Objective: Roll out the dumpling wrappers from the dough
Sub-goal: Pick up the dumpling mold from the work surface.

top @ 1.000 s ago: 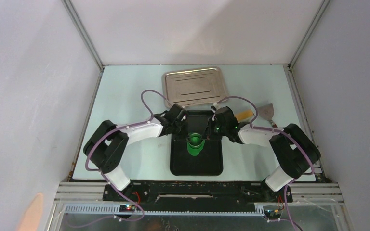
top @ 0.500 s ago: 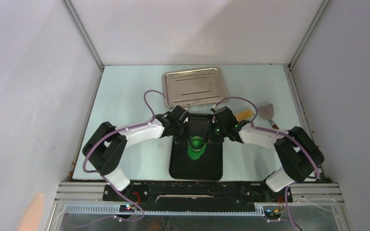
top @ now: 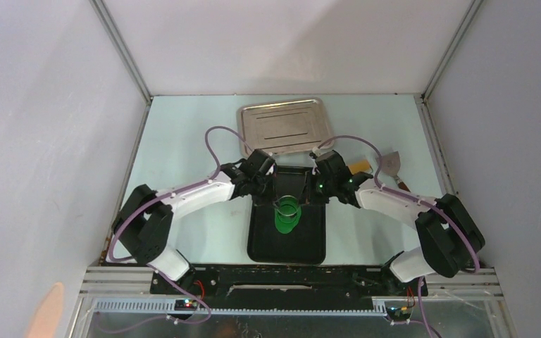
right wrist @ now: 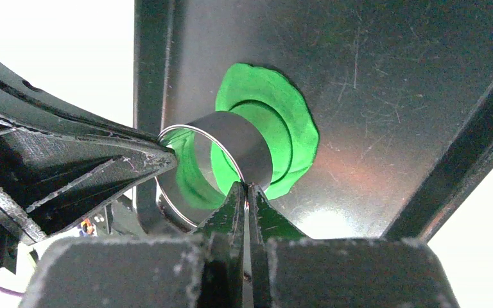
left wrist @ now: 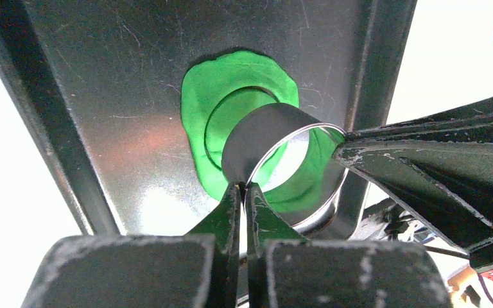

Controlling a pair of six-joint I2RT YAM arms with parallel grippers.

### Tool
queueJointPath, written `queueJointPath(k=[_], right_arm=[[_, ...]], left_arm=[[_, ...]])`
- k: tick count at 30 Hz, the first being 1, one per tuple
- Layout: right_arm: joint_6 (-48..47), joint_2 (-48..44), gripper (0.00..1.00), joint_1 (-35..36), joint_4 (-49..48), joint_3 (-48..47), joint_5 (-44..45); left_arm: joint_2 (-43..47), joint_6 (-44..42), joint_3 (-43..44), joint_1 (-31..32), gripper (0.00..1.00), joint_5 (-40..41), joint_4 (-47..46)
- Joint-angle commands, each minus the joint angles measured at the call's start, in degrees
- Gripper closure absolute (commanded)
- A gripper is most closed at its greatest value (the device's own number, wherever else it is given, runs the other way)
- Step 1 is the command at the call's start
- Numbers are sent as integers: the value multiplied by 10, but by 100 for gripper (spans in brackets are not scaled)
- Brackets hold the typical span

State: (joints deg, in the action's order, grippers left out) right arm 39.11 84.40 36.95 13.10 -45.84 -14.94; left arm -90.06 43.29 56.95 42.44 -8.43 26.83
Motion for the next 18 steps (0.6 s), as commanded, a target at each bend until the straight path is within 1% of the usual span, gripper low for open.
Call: queueJointPath(k=[1,7,12,18], right_arm=[[-40,-24,100,-21,108,-19,90],[-43,-31,100,-22,118,-35,94],[-45,-23,100,-22,121,-35,96],[-45,-27,100,-23,115,-37,89]], left_arm=[[46,-35,18,-16,100,78,113],[54,-40,32,-16,100,83,122],[42,-43,30,-17,100,81,120],[49,-43,29,-18,100,82,122]])
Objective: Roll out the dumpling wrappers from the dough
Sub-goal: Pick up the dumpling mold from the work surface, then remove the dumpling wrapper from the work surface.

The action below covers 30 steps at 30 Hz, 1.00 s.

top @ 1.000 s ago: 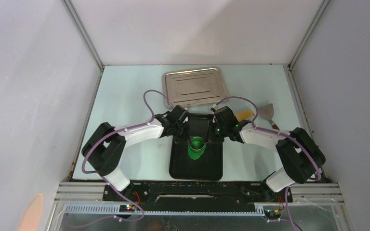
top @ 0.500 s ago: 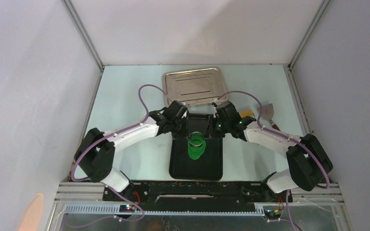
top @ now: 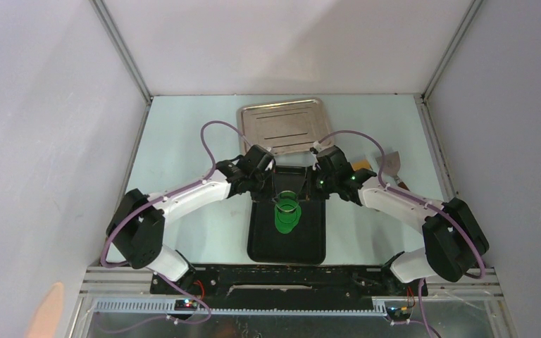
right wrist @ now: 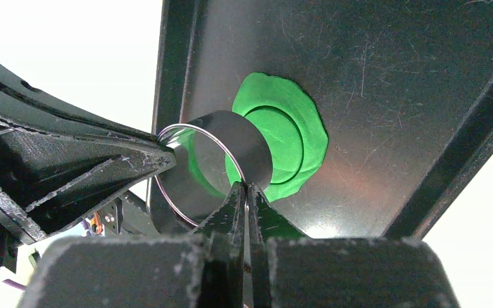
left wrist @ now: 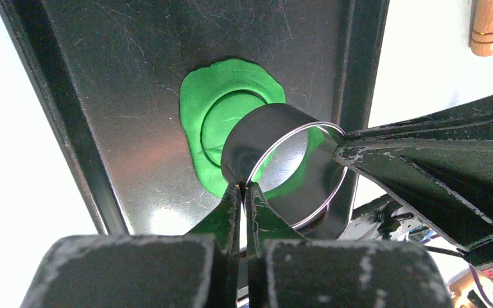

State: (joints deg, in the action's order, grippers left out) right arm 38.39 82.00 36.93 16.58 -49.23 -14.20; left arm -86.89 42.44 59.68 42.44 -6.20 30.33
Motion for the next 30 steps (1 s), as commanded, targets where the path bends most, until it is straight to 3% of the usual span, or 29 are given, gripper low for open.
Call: queueJointPath(k=[1,12,19,24,30], right_arm=[[-38,-2,100,-23,82,-7,81],[-37,80,100,20,54,-129,18],[-34,139,100,56,40,-224,-17],[-43,139,100,53,74,-227,4],[-60,97,72,30,108,-174,46]], left_arm=[[19,-36,3,-22,100,60,91],[95,-72,-29,-155,100,97,125],[167,-89,-82,-257,100,66,116],[179,-91,-114,-297,100,43,98],[159,-74,-141,-324,100,41,41]])
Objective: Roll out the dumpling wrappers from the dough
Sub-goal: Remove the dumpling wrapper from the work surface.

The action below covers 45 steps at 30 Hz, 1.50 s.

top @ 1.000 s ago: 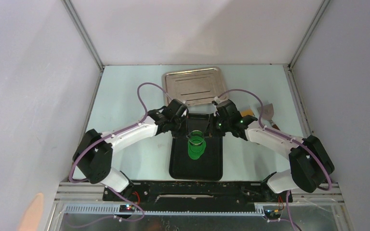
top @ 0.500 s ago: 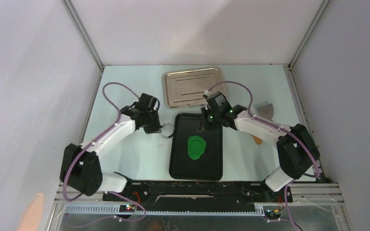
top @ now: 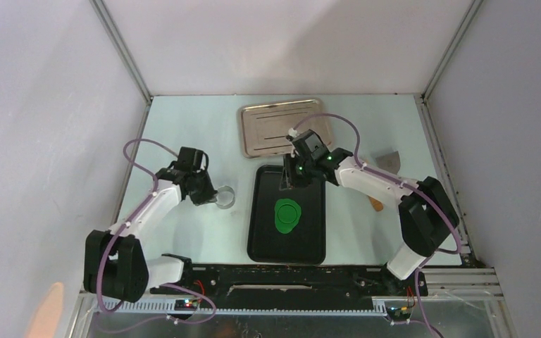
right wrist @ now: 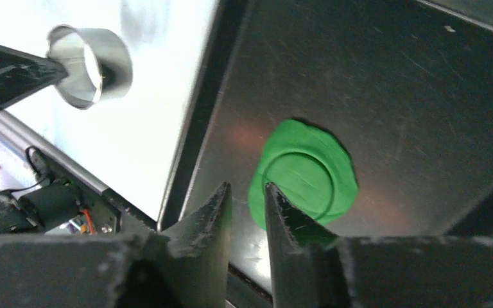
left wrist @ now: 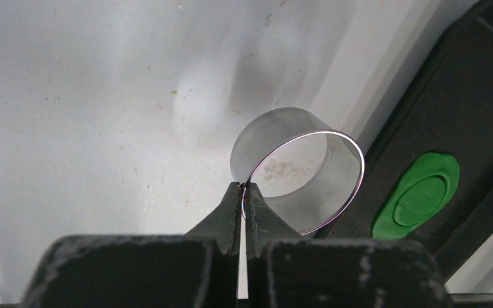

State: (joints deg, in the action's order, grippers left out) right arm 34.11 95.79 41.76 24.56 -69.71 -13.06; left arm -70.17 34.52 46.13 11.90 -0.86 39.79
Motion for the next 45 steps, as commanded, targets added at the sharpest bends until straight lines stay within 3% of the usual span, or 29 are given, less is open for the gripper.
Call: queueJointPath(k=[1,2,4,5,6,8,9,13,16,21,24,36,45], right_arm=[[-18,-51,68,-27,29,44,38],[-18,-61,64,-33,31,58,43],[-17,-82,60,-46,35,85,54],[-17,-92,59,-52,36,104,59],[-15,-108,58,-58,36,117,64],[-13,-131,57,-68,34,149,66],[-11,-141,57,-71,33,162,69],[-6,-165,58,-70,21,209,73],[-3,-156,59,-55,-5,227,55],[16,-117,60,-37,-53,233,28],[29,-99,70,-40,-84,233,10],[52,-43,100,-38,-143,233,-37],[50,-18,100,-40,-152,233,-50]], left_arm=[[-14,9,-3,-23,100,-14,-62],[-19,14,1,-25,99,-12,-63],[-29,18,20,-28,78,0,-51],[-28,17,30,-28,54,4,-43],[-23,15,42,-28,39,6,-34],[-3,10,57,-25,23,22,-17],[10,7,64,-22,21,43,-4],[65,-2,78,20,24,72,35],[82,9,56,90,30,34,17],[52,68,-7,195,38,-79,-86],[25,87,-17,234,46,-85,-120],[-79,83,-37,258,61,-110,-189],[-125,95,-61,260,63,-117,-224]])
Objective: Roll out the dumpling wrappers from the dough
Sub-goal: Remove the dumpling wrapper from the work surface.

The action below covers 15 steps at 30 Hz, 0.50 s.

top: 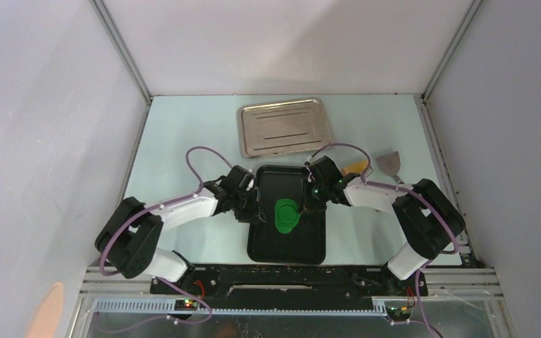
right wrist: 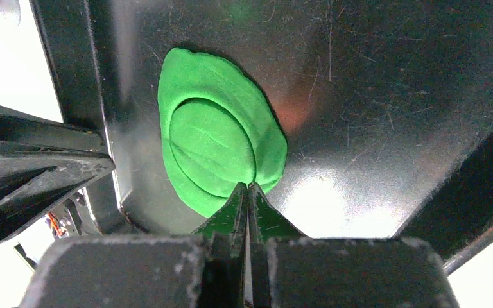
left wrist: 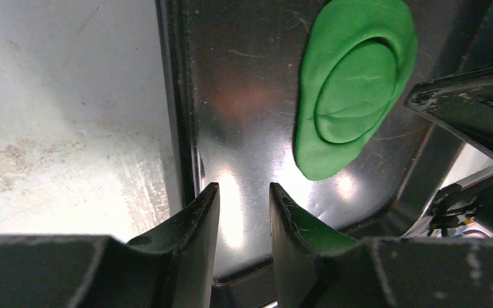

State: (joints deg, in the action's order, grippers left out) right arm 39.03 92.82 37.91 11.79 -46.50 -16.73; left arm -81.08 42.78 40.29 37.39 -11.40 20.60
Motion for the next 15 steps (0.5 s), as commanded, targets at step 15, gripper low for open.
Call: queueJointPath(k=[15], right_arm=[[-6,38,100,-3,-7,1,20]], left_arm=[[-34,14,-2,7,65,-5,-29]])
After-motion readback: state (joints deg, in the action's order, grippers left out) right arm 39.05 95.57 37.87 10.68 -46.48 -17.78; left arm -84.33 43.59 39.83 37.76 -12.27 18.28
